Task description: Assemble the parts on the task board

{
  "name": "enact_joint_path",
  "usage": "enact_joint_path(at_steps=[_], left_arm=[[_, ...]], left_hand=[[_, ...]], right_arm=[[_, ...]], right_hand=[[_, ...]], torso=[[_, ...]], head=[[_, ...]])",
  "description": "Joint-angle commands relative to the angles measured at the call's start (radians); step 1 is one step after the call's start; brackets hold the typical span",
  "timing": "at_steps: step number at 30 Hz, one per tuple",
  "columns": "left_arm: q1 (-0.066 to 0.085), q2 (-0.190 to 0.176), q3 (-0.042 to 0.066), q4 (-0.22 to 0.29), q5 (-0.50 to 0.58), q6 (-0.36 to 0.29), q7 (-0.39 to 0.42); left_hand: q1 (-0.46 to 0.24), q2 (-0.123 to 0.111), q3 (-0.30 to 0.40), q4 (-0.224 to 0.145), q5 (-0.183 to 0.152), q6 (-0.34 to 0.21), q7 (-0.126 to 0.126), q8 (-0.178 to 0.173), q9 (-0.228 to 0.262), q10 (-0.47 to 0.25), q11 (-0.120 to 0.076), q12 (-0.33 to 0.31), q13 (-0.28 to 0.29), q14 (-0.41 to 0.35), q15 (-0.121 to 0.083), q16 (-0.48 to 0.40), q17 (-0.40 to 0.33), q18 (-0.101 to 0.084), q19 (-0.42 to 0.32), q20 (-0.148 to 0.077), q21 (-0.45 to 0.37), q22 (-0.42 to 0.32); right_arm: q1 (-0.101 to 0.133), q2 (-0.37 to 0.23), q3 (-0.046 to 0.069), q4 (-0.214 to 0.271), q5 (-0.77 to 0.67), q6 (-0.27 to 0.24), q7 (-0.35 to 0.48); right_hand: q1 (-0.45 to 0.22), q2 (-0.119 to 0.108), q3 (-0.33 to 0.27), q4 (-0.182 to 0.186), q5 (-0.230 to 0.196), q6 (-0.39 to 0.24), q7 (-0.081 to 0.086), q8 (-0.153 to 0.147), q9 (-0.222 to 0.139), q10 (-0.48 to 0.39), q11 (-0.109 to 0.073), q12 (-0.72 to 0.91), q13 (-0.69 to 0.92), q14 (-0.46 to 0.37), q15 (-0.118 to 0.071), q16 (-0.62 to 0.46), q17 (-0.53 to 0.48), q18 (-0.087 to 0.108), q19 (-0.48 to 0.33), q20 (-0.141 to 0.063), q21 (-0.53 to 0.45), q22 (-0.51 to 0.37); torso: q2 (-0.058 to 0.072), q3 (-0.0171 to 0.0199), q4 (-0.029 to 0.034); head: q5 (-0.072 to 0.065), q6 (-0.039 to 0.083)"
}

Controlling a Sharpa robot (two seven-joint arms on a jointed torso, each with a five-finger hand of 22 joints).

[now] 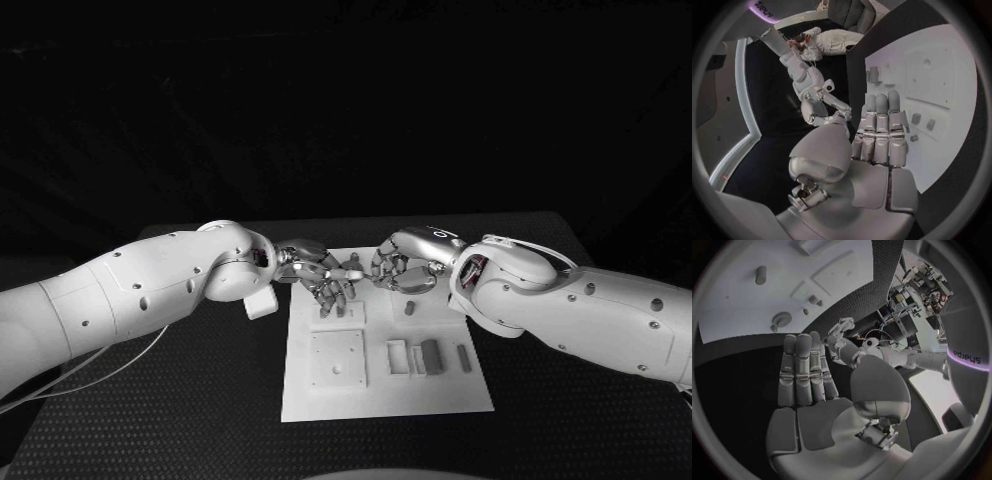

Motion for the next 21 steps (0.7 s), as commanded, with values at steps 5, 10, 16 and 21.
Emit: enact_joint_path(at_steps=[5,10,16,21], left_arm=[[0.004,0.006,0.0,0.003,0.025,0.033,0.01],[0.006,0.005,0.0,0.002,0.045,0.028,0.008],[0.007,0.004,0.0,0.001,0.057,0.026,0.006],[0.008,0.006,-0.001,0.004,0.058,0.031,0.004]], left_hand=[[0.005,0.027,-0.003,0.003,0.005,-0.002,-0.003,-0.001,0.003,-0.006,-0.001,-0.006,0.006,-0.006,0.001,0.007,-0.004,0.007,0.01,-0.001,-0.009,0.003],[0.004,0.036,-0.003,0.003,0.005,-0.003,-0.003,-0.001,0.004,-0.006,0.0,-0.007,0.008,-0.007,0.001,0.008,-0.005,0.007,0.009,-0.001,-0.01,0.003],[-0.005,0.035,-0.01,0.004,0.005,-0.005,-0.002,-0.003,0.004,-0.008,0.0,-0.009,0.01,-0.009,0.002,0.009,-0.006,0.006,0.008,-0.001,-0.013,0.004],[0.028,0.033,0.002,0.001,0.006,-0.004,-0.003,-0.002,0.007,-0.008,0.0,-0.012,0.015,-0.01,0.001,0.012,-0.008,0.008,0.009,-0.002,-0.015,0.007]], right_arm=[[0.0,0.006,-0.001,0.007,0.003,0.028,0.017],[0.0,0.008,-0.003,0.008,0.003,0.034,0.019],[0.0,0.011,-0.004,0.014,0.003,0.037,0.022],[0.0,0.012,-0.005,0.016,0.003,0.037,0.022]], right_hand=[[0.003,0.011,0.005,0.001,0.004,0.003,-0.001,0.007,0.005,0.0,0.002,-0.004,0.002,-0.004,-0.002,0.004,-0.001,0.006,0.001,-0.002,0.004,0.022],[0.002,0.012,0.005,0.001,0.004,0.002,-0.001,0.007,0.006,-0.001,0.002,-0.004,0.002,-0.004,-0.002,0.004,-0.001,0.006,0.001,-0.002,0.004,0.022],[0.002,0.012,0.005,0.001,0.004,0.002,0.0,0.006,0.006,-0.001,0.002,-0.005,0.002,-0.004,-0.002,0.005,-0.001,0.006,0.001,-0.002,0.004,0.022],[0.002,0.012,0.006,0.001,0.004,0.002,0.0,0.006,0.006,-0.001,0.002,-0.005,0.002,-0.004,-0.002,0.005,-0.002,0.006,0.001,-0.002,0.004,0.022]], torso=[[0.0,-0.0009,-0.0004],[0.0,-0.0008,-0.0006],[0.0,-0.0007,0.0005],[0.0,-0.0012,0.0008]], head=[[-0.001,-0.003],[-0.001,-0.003],[-0.002,-0.006],[-0.002,-0.007]])
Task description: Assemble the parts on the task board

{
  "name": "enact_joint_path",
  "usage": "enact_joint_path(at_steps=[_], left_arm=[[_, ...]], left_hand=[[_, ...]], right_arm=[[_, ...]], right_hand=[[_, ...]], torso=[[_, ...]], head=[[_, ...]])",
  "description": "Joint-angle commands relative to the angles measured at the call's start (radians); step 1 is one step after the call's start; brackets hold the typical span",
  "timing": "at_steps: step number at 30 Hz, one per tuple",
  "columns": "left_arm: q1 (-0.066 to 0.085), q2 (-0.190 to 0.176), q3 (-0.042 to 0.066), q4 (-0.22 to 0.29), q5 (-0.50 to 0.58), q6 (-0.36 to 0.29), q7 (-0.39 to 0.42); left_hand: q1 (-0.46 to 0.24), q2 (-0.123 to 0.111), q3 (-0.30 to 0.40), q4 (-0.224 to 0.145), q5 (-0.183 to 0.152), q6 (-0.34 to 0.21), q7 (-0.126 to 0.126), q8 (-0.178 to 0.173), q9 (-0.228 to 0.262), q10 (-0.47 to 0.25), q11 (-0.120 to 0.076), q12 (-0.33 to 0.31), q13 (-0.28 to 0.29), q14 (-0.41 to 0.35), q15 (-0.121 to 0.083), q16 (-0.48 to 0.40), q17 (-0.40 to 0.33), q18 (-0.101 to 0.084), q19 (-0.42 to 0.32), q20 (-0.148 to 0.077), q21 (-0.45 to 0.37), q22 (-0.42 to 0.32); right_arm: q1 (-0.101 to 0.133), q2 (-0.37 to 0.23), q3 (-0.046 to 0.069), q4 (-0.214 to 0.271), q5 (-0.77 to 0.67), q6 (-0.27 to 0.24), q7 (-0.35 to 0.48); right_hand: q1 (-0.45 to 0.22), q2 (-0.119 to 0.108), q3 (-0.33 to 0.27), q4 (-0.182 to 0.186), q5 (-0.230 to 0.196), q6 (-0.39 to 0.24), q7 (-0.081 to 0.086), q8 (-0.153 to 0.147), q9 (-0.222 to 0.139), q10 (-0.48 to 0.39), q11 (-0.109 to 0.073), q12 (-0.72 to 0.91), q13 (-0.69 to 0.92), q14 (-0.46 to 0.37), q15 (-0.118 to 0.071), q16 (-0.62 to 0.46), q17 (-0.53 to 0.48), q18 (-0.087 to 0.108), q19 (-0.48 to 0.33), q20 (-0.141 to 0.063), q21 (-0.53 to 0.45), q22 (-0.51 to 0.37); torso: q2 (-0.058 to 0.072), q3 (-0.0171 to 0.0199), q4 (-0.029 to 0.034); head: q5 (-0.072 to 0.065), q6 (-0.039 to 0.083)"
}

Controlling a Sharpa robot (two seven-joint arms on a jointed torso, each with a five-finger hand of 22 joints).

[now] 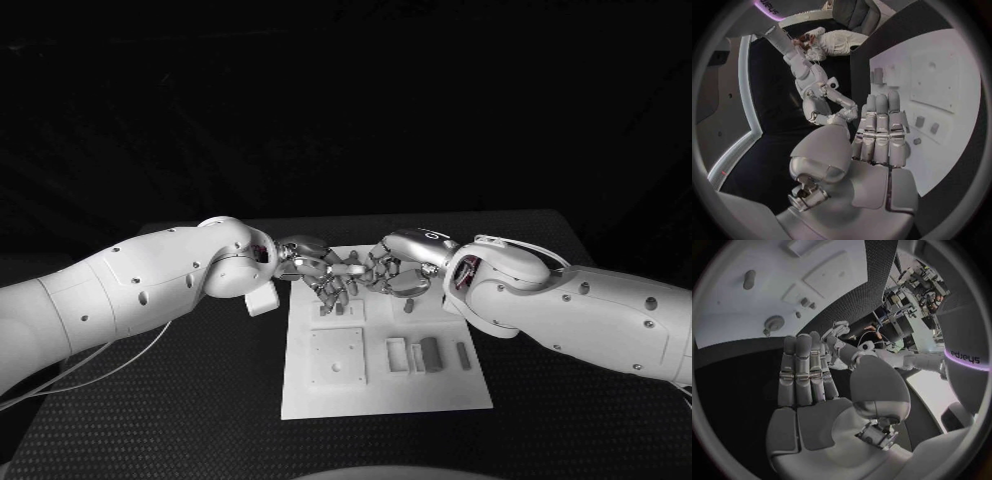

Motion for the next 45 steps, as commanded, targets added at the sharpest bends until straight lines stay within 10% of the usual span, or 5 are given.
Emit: enact_joint_path(at_steps=[1,12,29,45], left_arm=[[0.002,0.003,0.0,0.004,0.02,0.018,0.003],[0.002,0.002,0.0,0.004,0.02,0.016,0.004],[0.002,0.001,0.0,0.003,0.031,0.008,0.003],[0.002,-0.017,-0.001,-0.002,0.03,0.002,-0.001]], left_hand=[[0.059,-0.009,0.034,-0.001,0.004,-0.002,-0.004,-0.001,0.005,-0.007,0.0,-0.008,0.006,-0.007,-0.003,0.01,-0.003,0.019,0.007,0.003,-0.007,0.004],[0.223,-0.067,0.209,-0.016,0.003,-0.001,-0.004,-0.002,0.018,-0.006,0.001,-0.015,0.023,-0.013,0.0,0.024,-0.01,0.016,0.005,0.005,-0.015,0.013],[0.255,-0.064,0.237,-0.028,0.004,0.003,-0.006,-0.001,0.023,-0.005,0.0,-0.015,0.027,-0.013,-0.001,0.028,-0.011,0.015,0.004,0.005,-0.016,0.016],[0.317,-0.112,0.283,-0.082,0.004,0.019,-0.012,0.002,0.027,0.008,-0.004,-0.013,0.032,-0.006,-0.003,0.037,-0.014,0.012,0.011,0.004,-0.015,0.015]], right_arm=[[0.0,0.002,0.0,0.002,0.001,0.015,0.013],[0.0,0.003,-0.001,0.008,0.006,0.016,0.016],[0.0,0.002,-0.004,-0.005,0.004,0.016,0.008],[0.0,-0.009,-0.004,-0.029,-0.002,0.025,-0.021]], right_hand=[[-0.002,0.009,0.004,-0.001,0.007,0.007,-0.002,0.003,0.0,-0.001,0.002,-0.005,0.002,-0.003,-0.004,0.005,-0.002,0.006,0.001,-0.002,0.004,0.022],[-0.002,0.009,0.004,-0.001,0.007,0.006,-0.002,0.003,0.001,-0.001,0.002,-0.005,0.002,-0.003,-0.003,0.005,-0.002,0.006,0.0,-0.002,0.004,0.022],[-0.003,0.01,0.004,-0.001,0.007,0.006,-0.001,0.002,0.001,-0.001,0.002,-0.006,0.003,-0.004,-0.003,0.005,-0.002,0.006,0.0,-0.001,0.004,0.022],[-0.005,0.006,0.003,-0.001,0.006,0.004,-0.001,0.002,0.002,-0.002,0.003,-0.007,0.004,-0.004,-0.003,0.006,-0.003,0.006,-0.001,-0.001,0.004,0.022]], torso=[[0.0,-0.0005,0.0009],[0.0,0.0004,0.0005],[-0.001,0.0004,0.0002],[-0.001,0.0004,0.0006]], head=[[0.0,-0.001],[0.0,-0.003],[-0.004,-0.005],[-0.007,-0.007]])
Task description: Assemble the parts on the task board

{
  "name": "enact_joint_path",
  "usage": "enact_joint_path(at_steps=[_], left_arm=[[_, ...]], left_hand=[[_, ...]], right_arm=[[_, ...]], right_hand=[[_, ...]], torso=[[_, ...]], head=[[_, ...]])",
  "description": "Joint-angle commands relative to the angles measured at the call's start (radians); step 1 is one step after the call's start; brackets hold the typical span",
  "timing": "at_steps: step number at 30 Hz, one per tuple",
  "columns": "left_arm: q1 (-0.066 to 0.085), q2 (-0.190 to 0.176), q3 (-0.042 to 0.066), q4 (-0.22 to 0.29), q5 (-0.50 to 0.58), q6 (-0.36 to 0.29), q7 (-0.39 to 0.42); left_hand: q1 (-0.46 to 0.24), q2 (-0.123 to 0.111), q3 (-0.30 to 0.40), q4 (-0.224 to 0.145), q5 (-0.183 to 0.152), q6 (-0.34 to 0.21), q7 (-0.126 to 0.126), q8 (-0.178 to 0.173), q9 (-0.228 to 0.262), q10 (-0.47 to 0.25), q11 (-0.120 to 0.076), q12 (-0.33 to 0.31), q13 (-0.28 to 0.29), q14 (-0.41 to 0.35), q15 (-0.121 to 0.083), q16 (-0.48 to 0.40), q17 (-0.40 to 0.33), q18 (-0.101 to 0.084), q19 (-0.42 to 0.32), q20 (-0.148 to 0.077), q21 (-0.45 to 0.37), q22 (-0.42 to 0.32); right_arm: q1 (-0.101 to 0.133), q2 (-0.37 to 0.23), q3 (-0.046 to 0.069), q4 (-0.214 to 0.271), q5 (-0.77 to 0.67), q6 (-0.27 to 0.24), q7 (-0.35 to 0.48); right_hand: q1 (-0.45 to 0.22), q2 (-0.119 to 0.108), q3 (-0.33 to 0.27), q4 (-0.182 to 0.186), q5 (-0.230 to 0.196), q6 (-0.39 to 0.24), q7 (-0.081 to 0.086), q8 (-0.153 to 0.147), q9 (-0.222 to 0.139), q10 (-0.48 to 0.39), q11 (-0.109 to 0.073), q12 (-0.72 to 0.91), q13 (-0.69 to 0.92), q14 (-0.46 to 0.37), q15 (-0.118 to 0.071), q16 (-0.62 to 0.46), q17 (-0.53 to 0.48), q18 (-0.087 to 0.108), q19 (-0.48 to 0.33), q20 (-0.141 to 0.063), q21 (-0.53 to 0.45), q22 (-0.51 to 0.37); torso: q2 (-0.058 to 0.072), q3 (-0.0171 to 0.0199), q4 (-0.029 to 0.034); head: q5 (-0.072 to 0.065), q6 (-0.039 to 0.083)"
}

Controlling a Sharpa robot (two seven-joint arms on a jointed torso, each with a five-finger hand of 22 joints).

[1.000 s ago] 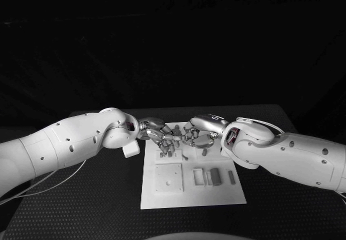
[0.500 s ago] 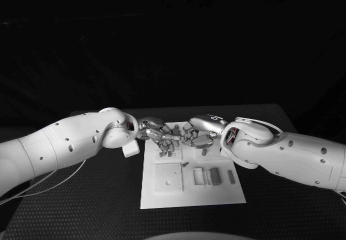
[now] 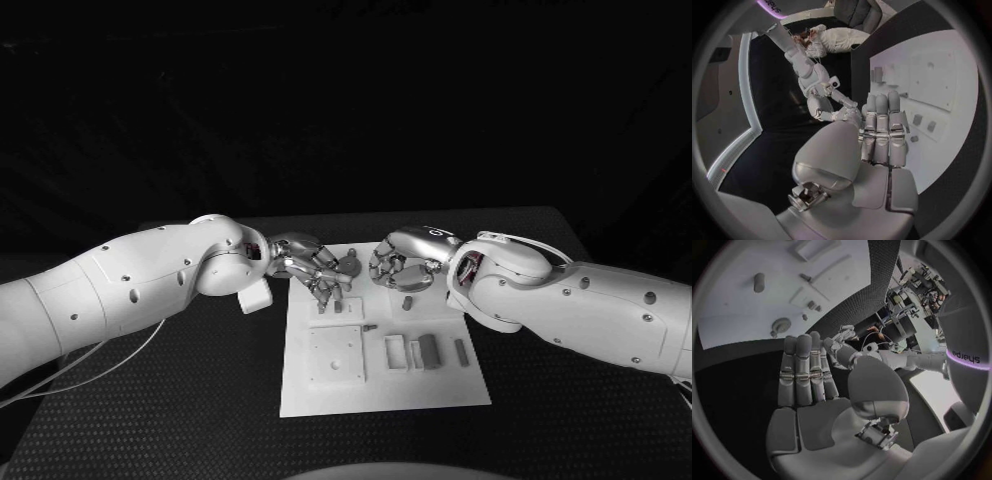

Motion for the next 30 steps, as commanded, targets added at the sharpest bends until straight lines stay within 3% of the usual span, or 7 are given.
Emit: enact_joint_path(at_steps=[1,3,5,13,19,27,30], left_arm=[[0.001,-0.001,0.0,0.001,0.009,0.001,0.001],[0.001,-0.002,0.0,0.0,0.009,0.0,0.002],[0.001,-0.005,0.0,0.0,0.009,-0.004,0.002],[0.001,-0.024,0.0,-0.004,0.01,-0.035,0.011],[0.001,-0.034,0.0,-0.01,0.022,-0.07,0.024],[0.001,-0.04,0.0,-0.012,0.031,-0.077,0.03],[0.001,-0.039,0.0,-0.012,0.031,-0.081,0.031]], left_hand=[[0.007,-0.004,0.002,-0.005,0.004,0.007,0.0,0.002,0.002,0.005,-0.001,-0.002,0.002,0.001,-0.003,0.003,-0.002,0.016,0.008,0.0,-0.004,0.0],[0.008,-0.005,0.002,-0.006,0.004,0.007,0.0,0.002,0.002,0.005,-0.001,-0.002,0.002,0.001,-0.003,0.003,-0.002,0.016,0.008,0.0,-0.004,0.0],[0.008,-0.008,0.003,-0.007,0.004,0.007,0.0,0.002,0.002,0.005,-0.001,-0.002,0.002,0.001,-0.003,0.003,-0.002,0.016,0.008,0.0,-0.004,0.0],[0.005,-0.023,0.004,-0.006,0.004,0.002,0.003,-0.003,0.0,0.002,0.001,-0.005,0.001,-0.001,-0.002,0.002,-0.004,0.014,0.008,0.001,-0.005,-0.002],[-0.011,-0.051,0.001,0.01,0.002,-0.001,0.006,-0.008,-0.002,-0.002,0.004,-0.007,0.0,-0.004,0.0,0.0,-0.007,0.013,0.008,0.002,-0.006,-0.005],[-0.015,-0.064,0.001,0.018,0.002,-0.002,0.006,-0.01,-0.003,-0.004,0.005,-0.007,-0.001,-0.006,0.001,-0.001,-0.009,0.012,0.007,0.003,-0.007,-0.007],[-0.015,-0.066,0.002,0.019,0.002,-0.002,0.007,-0.01,-0.003,-0.005,0.005,-0.007,-0.001,-0.006,0.001,-0.001,-0.009,0.012,0.007,0.003,-0.007,-0.008]], right_arm=[[0.0,-0.001,0.0,-0.004,-0.013,0.028,-0.028],[0.0,0.002,0.0,-0.01,-0.03,0.045,-0.042],[0.0,0.011,-0.003,-0.021,-0.055,0.049,-0.054],[-0.001,0.057,-0.04,-0.061,-0.172,0.056,-0.094],[-0.004,0.108,-0.082,-0.094,-0.282,0.093,-0.132],[-0.025,0.17,-0.099,-0.131,-0.351,0.122,-0.156],[-0.034,0.189,-0.101,-0.143,-0.366,0.127,-0.157]], right_hand=[[-0.013,-0.003,0.0,-0.003,0.006,0.002,0.001,-0.005,0.0,-0.003,0.003,-0.007,0.002,-0.005,-0.004,0.006,-0.002,0.006,-0.001,-0.001,0.004,0.022],[-0.012,-0.013,0.0,-0.006,0.006,-0.008,0.005,-0.01,0.0,-0.012,0.006,-0.013,0.001,-0.009,-0.002,0.007,-0.003,0.006,-0.004,0.0,0.003,0.022],[-0.013,-0.057,-0.007,-0.008,0.006,-0.05,0.023,-0.033,-0.007,-0.029,0.014,-0.023,0.001,-0.019,0.005,0.01,-0.003,0.006,-0.012,0.003,0.002,0.023],[0.015,-0.161,-0.006,-0.002,0.006,-0.125,0.059,-0.076,-0.031,-0.076,0.033,-0.053,-0.005,-0.048,0.022,0.015,-0.006,0.004,-0.036,0.009,0.0,0.024],[0.028,-0.185,-0.008,0.017,0.006,-0.118,0.057,-0.073,-0.036,-0.08,0.037,-0.059,-0.007,-0.06,0.026,0.024,-0.006,0.005,-0.047,0.014,0.004,0.025],[0.042,-0.202,-0.024,0.041,0.005,-0.088,0.044,-0.056,-0.041,-0.042,0.02,-0.018,0.044,-0.066,0.014,0.057,-0.003,0.006,-0.052,0.016,0.022,0.025],[0.054,-0.203,-0.055,0.048,0.006,-0.07,0.034,-0.049,-0.047,-0.059,-0.007,0.128,0.278,-0.076,-0.006,0.2,0.064,0.005,-0.041,0.006,0.083,0.027]], torso=[[0.0,-0.0005,0.0005],[0.0,-0.0008,0.0003],[0.0,-0.0011,0.0001],[0.0,0.0004,0.0014],[0.001,-0.0006,0.0026],[0.001,-0.0012,0.0057],[0.001,-0.0016,0.0067]], head=[[-0.001,0.0],[-0.001,0.0],[-0.001,0.0],[0.002,-0.003],[0.003,-0.007],[0.006,-0.011],[0.006,-0.012]])
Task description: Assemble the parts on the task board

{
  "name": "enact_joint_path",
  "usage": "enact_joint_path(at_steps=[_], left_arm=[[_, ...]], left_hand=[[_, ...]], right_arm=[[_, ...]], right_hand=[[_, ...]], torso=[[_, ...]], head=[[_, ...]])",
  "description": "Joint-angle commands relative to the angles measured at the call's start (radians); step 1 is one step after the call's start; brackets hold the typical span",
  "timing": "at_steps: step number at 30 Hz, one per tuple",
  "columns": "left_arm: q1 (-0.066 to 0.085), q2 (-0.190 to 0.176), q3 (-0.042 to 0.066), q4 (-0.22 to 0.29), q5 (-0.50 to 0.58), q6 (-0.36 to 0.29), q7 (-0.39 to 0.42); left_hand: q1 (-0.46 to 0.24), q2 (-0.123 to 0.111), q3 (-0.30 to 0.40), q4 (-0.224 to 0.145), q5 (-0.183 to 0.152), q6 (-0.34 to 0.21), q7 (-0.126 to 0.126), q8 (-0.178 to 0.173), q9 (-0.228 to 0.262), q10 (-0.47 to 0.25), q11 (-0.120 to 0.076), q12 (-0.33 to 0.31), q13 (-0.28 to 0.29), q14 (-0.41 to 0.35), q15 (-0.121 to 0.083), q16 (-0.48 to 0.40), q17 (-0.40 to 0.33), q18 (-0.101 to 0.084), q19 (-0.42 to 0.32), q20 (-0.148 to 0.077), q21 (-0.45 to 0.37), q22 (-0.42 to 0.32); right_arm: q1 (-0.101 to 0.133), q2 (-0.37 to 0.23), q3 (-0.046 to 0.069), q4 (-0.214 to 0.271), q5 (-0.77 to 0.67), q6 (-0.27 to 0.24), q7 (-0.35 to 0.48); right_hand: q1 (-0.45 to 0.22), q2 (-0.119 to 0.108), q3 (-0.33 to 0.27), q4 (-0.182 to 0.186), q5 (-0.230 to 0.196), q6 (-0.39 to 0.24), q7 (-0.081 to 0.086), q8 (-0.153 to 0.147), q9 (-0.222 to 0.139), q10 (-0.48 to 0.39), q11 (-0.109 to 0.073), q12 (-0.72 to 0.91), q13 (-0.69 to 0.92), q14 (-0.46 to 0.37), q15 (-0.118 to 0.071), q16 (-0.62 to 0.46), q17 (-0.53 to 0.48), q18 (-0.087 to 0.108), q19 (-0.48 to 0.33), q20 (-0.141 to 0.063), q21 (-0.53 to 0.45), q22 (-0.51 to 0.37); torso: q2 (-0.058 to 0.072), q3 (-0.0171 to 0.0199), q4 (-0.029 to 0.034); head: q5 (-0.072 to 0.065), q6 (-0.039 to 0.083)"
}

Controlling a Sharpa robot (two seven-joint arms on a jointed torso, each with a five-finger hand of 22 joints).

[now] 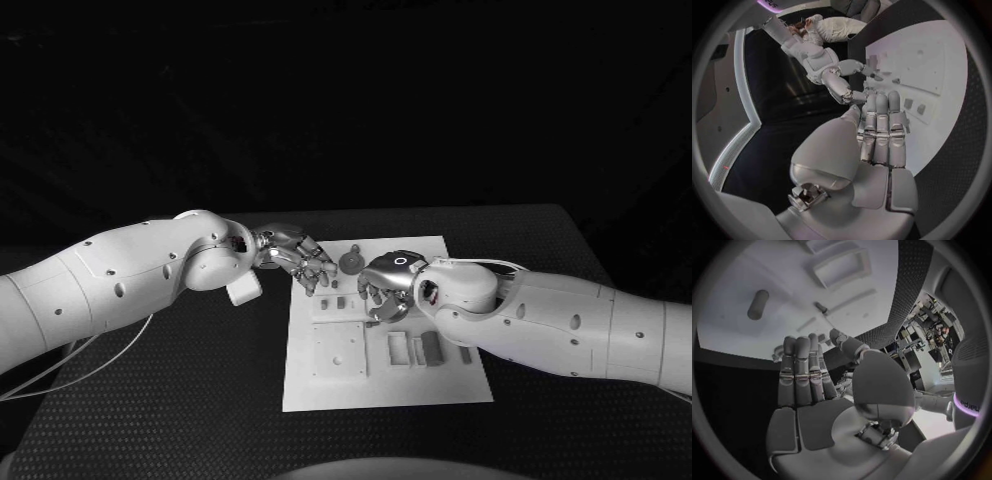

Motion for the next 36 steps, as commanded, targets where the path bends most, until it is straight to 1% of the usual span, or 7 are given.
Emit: enact_joint_path(at_steps=[1,2,4,9,13,19,36], left_arm=[[0.001,0.002,0.0,0.001,0.015,-0.02,0.02],[0.001,0.002,0.0,0.002,0.015,-0.02,0.02],[0.001,0.003,0.0,0.001,0.015,-0.019,0.02],[0.001,0.004,0.0,0.001,0.015,-0.018,0.02],[0.001,0.005,0.0,0.001,0.015,-0.019,0.019],[0.001,0.007,0.0,0.001,0.015,-0.02,0.02],[0.001,0.004,0.0,0.002,0.015,-0.019,0.019]], left_hand=[[0.0,-0.013,0.0,0.008,0.002,-0.003,0.007,-0.005,-0.002,-0.005,0.005,-0.004,-0.001,-0.007,0.001,-0.001,-0.001,0.017,0.008,0.003,-0.007,-0.001],[0.0,-0.014,0.0,0.008,0.002,-0.003,0.007,-0.006,-0.002,-0.005,0.005,-0.004,-0.001,-0.007,0.001,-0.001,-0.001,0.018,0.008,0.003,-0.007,-0.001],[0.0,-0.015,0.0,0.008,0.002,-0.003,0.007,-0.006,-0.002,-0.005,0.005,-0.004,-0.001,-0.007,0.001,-0.001,-0.001,0.018,0.008,0.003,-0.007,-0.002],[0.0,-0.018,0.001,0.01,0.002,-0.003,0.007,-0.006,-0.002,-0.005,0.005,-0.004,-0.001,-0.007,0.001,-0.001,-0.002,0.018,0.008,0.003,-0.007,-0.002],[0.001,-0.018,0.001,0.01,0.002,-0.003,0.007,-0.006,-0.002,-0.005,0.005,-0.003,-0.001,-0.007,0.001,-0.001,-0.002,0.018,0.008,0.003,-0.007,-0.002],[0.001,-0.02,0.001,0.011,0.002,-0.003,0.007,-0.006,-0.002,-0.006,0.005,-0.003,-0.001,-0.007,0.002,-0.001,-0.002,0.018,0.008,0.003,-0.007,-0.003],[0.002,-0.023,0.002,0.013,0.002,-0.003,0.007,-0.007,-0.002,-0.006,0.005,-0.003,-0.001,-0.007,0.002,0.0,-0.003,0.018,0.008,0.003,-0.006,-0.003]], right_arm=[[-0.009,0.018,-0.001,-0.013,-0.073,0.044,-0.024],[-0.011,0.023,-0.001,-0.016,-0.072,0.046,-0.024],[-0.013,0.032,-0.001,-0.02,-0.074,0.05,-0.024],[-0.016,0.047,-0.002,-0.035,-0.079,0.08,-0.031],[-0.019,0.059,-0.004,-0.047,-0.081,0.103,-0.036],[-0.037,0.065,-0.015,-0.063,-0.084,0.112,-0.044],[-0.053,0.068,-0.017,-0.094,-0.084,0.11,-0.039]], right_hand=[[0.003,-0.001,-0.022,0.01,0.005,0.02,-0.006,0.01,-0.003,-0.114,-0.02,0.262,0.315,-0.052,-0.022,0.219,0.11,0.005,0.0,-0.015,0.094,0.022],[0.003,-0.016,-0.018,0.01,0.002,0.027,-0.015,0.015,0.0,-0.164,-0.017,0.377,0.411,-0.07,-0.024,0.285,0.125,0.006,-0.011,-0.022,0.141,0.035],[0.003,-0.015,-0.012,0.013,0.003,0.031,-0.014,0.02,0.006,-0.201,-0.03,0.517,0.495,-0.078,-0.031,0.378,0.145,0.006,-0.008,-0.033,0.209,0.026],[-0.004,-0.013,-0.003,0.025,0.003,0.041,-0.025,0.033,0.025,-0.23,-0.038,0.714,0.538,-0.092,-0.04,0.518,0.153,0.006,-0.002,-0.056,0.325,0.025],[-0.023,-0.017,-0.007,0.043,0.002,0.048,-0.028,0.039,0.032,-0.233,-0.041,0.763,0.535,-0.091,-0.043,0.549,0.145,0.006,0.003,-0.061,0.351,0.025],[-0.044,-0.018,-0.008,0.065,0.002,0.053,-0.031,0.043,0.037,-0.239,-0.044,0.805,0.522,-0.093,-0.046,0.577,0.134,0.006,0.005,-0.069,0.375,0.024],[-0.035,-0.009,-0.001,0.06,0.002,0.05,-0.031,0.041,0.039,-0.249,-0.045,0.831,0.501,-0.098,-0.047,0.594,0.118,0.006,0.002,-0.074,0.388,0.023]], torso=[[0.001,-0.0006,0.0023],[0.001,-0.0006,0.0031],[0.001,-0.0002,0.0028],[0.0,-0.0011,0.0018],[0.0,-0.0008,-0.0001],[0.001,0.0003,0.0019],[0.0,0.0015,-0.0015]], head=[[0.0,-0.001],[0.001,-0.002],[0.002,-0.003],[0.004,-0.005],[0.005,-0.008],[0.008,-0.013],[0.015,-0.022]])
